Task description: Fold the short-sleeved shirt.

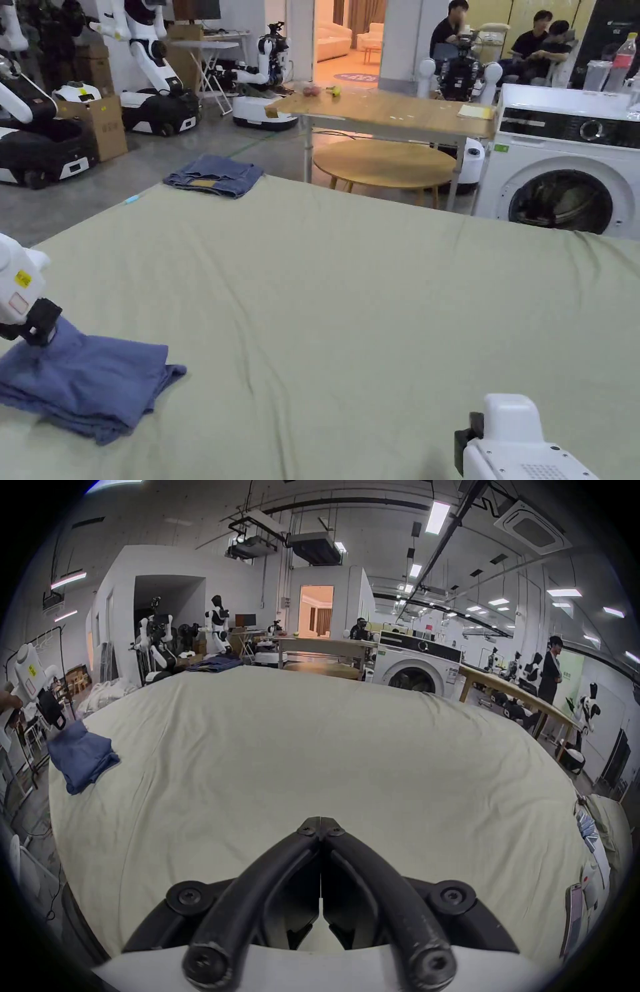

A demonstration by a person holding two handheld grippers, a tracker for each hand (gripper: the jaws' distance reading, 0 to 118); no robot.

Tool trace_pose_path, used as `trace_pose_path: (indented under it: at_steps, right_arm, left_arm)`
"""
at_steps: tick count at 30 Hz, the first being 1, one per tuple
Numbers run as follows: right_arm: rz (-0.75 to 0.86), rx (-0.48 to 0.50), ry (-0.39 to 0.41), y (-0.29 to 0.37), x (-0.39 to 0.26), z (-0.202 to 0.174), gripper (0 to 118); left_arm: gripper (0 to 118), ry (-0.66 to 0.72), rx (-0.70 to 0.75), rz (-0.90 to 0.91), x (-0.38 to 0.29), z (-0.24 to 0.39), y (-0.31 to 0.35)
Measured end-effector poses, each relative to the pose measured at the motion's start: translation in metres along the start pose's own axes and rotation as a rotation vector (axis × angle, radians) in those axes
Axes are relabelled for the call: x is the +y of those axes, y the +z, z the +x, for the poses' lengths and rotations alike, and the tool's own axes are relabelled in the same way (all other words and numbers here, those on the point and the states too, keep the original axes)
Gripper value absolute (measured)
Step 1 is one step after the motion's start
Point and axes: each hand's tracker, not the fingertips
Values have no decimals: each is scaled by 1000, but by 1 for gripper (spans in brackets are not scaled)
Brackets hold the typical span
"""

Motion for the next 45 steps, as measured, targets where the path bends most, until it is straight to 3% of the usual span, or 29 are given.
trace_pose_path:
  at_steps: [6,8,14,19,22,27,33,40,45]
  right_arm:
    - [2,-1,-7,2,-2,5,0]
    - [4,-1,-19,3,-3,7,0]
    - [12,-15,-57,4,-2,19,0]
    - [33,-48,-79,9,1,37,0]
    - [48,-76,-101,14,6,50,0]
    - [104,-120,-143,24,10,71,0]
    - [188,-156,-166,34,14,83,0]
    - [303,-198,-159,45,15,84,0]
    - [374,-232,-172,52,16,85,0]
  left_arm:
    - [37,80,-9,127,-8,-10,16]
    - [37,78,-129,164,-16,2,16]
    - [37,63,-352,288,-49,88,9]
    - [37,46,-548,508,-81,174,20]
    - [37,3,-548,655,-92,225,36]
    - [37,-52,-395,916,-100,294,57]
    - [37,-8,-336,986,-96,343,79]
    - [2,-41,-332,1018,-101,368,86]
    - [0,-1,-357,1021,-104,372,89]
